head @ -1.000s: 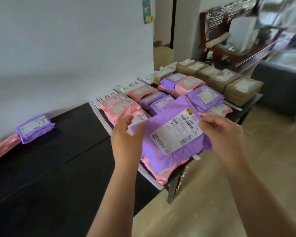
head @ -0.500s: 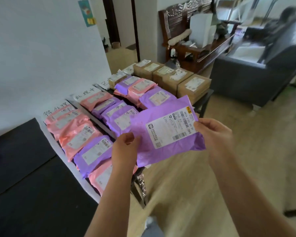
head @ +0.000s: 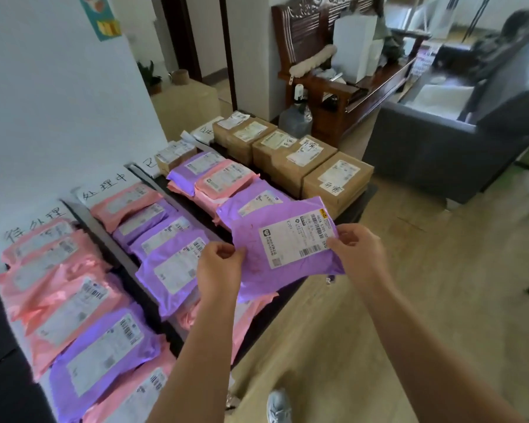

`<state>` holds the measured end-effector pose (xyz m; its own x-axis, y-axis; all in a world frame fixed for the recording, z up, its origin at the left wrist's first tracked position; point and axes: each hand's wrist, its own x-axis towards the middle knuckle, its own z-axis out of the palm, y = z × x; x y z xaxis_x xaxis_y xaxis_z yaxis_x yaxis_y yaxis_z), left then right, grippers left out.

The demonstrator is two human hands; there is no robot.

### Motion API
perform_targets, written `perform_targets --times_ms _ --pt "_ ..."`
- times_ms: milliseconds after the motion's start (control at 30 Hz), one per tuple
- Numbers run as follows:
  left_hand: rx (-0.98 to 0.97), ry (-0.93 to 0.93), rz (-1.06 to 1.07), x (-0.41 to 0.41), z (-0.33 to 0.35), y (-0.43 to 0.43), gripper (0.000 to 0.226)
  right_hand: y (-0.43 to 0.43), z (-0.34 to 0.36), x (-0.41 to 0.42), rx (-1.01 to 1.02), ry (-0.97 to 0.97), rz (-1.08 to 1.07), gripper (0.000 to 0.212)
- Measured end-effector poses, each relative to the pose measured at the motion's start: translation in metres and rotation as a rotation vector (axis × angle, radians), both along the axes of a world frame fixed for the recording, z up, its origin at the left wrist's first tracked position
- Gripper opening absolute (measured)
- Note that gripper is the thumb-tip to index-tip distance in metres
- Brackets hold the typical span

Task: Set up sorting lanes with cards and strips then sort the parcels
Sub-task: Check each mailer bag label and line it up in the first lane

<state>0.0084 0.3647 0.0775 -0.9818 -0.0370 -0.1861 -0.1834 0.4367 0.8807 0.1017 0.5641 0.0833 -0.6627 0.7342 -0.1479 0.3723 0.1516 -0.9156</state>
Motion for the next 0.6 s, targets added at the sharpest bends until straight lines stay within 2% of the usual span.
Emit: perform_targets --times_ms 300,600 --pt "-0.098 -0.048 0.073 -0.056 -0.031 0.039 0.012 0.036 -0.026 -0.087 0.202 -0.202 0.246 0.042" --pt "-0.181 -0.08 0.218 -0.103 -0.06 0.073 0.017 0.071 -0.064 -0.195 0.411 -0.317 0.509 0.045"
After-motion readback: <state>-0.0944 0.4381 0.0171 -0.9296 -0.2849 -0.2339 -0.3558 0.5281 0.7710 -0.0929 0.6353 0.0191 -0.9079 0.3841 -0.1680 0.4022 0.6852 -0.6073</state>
